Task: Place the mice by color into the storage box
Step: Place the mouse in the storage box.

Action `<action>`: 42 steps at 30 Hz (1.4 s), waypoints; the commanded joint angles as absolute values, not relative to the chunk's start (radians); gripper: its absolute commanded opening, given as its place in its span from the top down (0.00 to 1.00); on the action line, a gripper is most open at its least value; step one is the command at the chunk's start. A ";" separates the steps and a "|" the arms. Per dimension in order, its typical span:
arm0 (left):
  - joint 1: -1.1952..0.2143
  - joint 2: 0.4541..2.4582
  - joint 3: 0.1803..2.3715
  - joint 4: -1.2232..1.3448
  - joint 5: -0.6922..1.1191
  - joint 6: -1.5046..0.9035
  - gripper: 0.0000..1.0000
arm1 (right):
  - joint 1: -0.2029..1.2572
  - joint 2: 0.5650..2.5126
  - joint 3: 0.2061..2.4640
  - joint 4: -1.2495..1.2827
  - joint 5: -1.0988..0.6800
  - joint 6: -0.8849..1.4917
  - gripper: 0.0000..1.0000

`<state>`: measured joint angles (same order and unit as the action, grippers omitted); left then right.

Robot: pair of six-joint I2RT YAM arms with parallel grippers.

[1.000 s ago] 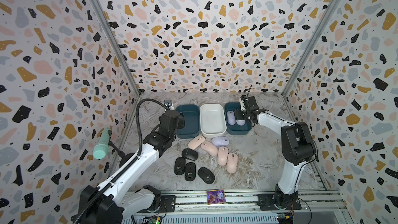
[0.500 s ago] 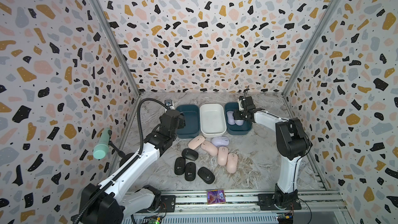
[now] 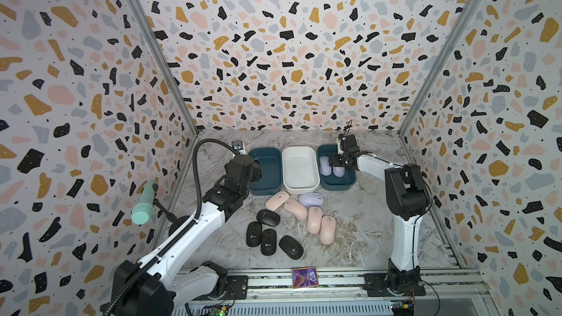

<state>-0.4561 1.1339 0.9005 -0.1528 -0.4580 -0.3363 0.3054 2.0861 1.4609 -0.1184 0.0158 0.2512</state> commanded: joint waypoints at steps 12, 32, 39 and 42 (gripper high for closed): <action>-0.462 1.118 0.919 -0.132 -0.462 -0.344 0.27 | 0.337 1.747 1.318 -0.132 -0.024 0.202 0.23; -0.462 1.097 0.891 -0.118 -0.450 -0.359 0.27 | 0.590 1.293 0.747 -0.073 -0.219 0.197 0.26; -0.462 1.095 0.891 -0.119 -0.447 -0.362 0.27 | 0.627 1.391 0.724 -0.009 -0.224 0.188 0.24; -0.462 1.092 0.892 -0.119 -0.448 -0.362 0.27 | 0.641 1.444 0.729 0.030 -0.221 0.189 0.23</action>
<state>-0.4561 1.1110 0.9001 -0.1486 -0.4530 -0.3588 0.6289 1.4227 0.7155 -0.0196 -0.2150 0.1925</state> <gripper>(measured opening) 0.730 0.765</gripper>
